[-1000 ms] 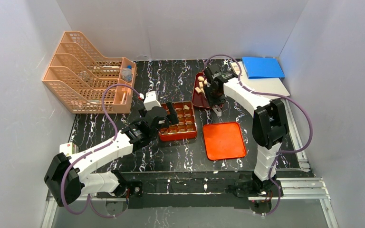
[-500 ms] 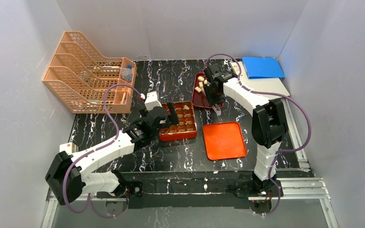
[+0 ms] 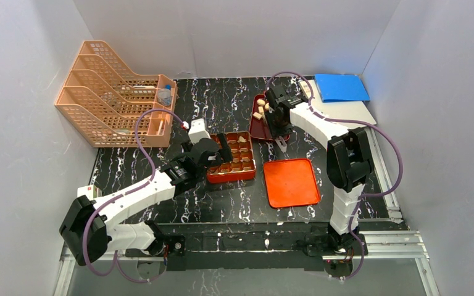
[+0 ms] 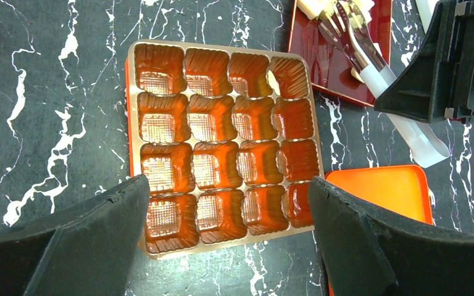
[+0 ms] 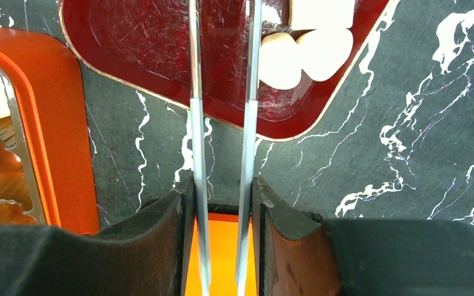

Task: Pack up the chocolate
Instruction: Pick up the fake chocolate from the plate.

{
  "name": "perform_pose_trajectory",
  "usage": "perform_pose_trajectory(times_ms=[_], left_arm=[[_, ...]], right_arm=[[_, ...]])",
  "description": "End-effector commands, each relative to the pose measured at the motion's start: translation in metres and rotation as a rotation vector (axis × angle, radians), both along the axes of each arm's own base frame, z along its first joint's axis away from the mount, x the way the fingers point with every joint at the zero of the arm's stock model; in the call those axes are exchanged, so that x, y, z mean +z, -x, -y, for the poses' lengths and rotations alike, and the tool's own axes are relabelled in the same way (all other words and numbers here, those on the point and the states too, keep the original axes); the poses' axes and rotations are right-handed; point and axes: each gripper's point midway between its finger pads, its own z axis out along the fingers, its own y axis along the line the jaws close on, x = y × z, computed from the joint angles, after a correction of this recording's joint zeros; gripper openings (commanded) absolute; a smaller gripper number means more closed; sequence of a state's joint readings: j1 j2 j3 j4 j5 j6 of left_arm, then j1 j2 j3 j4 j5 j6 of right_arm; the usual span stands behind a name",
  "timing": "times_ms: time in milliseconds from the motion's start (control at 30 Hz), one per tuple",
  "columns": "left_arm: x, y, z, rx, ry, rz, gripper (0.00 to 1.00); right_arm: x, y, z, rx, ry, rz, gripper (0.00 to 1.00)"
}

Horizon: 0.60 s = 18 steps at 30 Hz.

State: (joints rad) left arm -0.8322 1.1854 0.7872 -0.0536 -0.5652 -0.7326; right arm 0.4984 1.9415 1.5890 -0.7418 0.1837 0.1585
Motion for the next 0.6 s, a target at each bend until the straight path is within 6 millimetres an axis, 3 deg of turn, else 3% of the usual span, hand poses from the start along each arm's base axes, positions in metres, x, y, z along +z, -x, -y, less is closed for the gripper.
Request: perform_pose_trajectory(times_ms=[0, 567], left_arm=[[0.008, -0.003, -0.01, 0.039, -0.005, 0.025, 0.98], [0.027, -0.001, -0.017, 0.057, 0.006, 0.052, 0.97]], right_arm=[[0.019, -0.005, -0.003, -0.004, -0.037, 0.056, 0.01], [0.063, 0.0, 0.0, -0.002, -0.088, 0.159, 0.01]])
